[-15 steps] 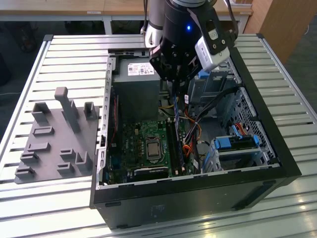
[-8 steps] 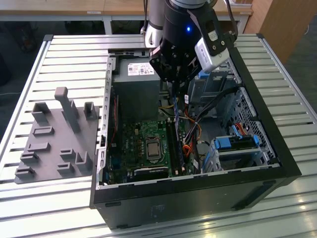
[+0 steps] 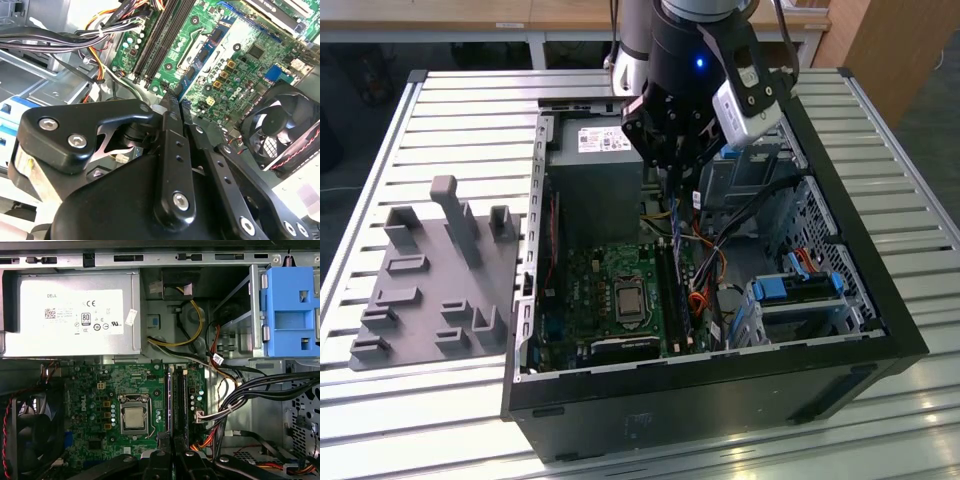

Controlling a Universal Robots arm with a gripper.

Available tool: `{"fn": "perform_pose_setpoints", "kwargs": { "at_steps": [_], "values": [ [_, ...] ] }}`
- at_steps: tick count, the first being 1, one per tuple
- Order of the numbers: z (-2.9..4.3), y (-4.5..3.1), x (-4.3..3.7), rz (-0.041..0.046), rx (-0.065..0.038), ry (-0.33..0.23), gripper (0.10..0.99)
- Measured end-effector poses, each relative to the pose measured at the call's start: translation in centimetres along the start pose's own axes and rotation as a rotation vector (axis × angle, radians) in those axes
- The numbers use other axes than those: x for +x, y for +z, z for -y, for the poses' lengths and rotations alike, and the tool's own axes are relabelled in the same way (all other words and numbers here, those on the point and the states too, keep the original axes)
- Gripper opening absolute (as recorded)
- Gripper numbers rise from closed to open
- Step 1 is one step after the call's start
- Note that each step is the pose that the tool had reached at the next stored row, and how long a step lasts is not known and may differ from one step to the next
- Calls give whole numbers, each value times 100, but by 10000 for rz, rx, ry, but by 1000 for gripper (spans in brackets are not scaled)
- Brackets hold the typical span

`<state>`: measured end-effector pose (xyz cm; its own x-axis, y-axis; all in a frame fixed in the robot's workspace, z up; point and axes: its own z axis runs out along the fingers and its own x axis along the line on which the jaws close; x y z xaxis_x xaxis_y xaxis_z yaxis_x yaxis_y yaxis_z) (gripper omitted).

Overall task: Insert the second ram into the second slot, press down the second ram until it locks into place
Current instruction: 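Press down the second ram until it locks into place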

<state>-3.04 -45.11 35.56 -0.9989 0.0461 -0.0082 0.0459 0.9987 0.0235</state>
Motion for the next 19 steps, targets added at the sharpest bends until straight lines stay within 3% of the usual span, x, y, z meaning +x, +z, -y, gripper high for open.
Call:
{"fn": "perform_pose_setpoints", "kwargs": {
  "at_steps": [19],
  "values": [
    [3, 105, 1, -157, 8, 3, 137]
  ]
}}
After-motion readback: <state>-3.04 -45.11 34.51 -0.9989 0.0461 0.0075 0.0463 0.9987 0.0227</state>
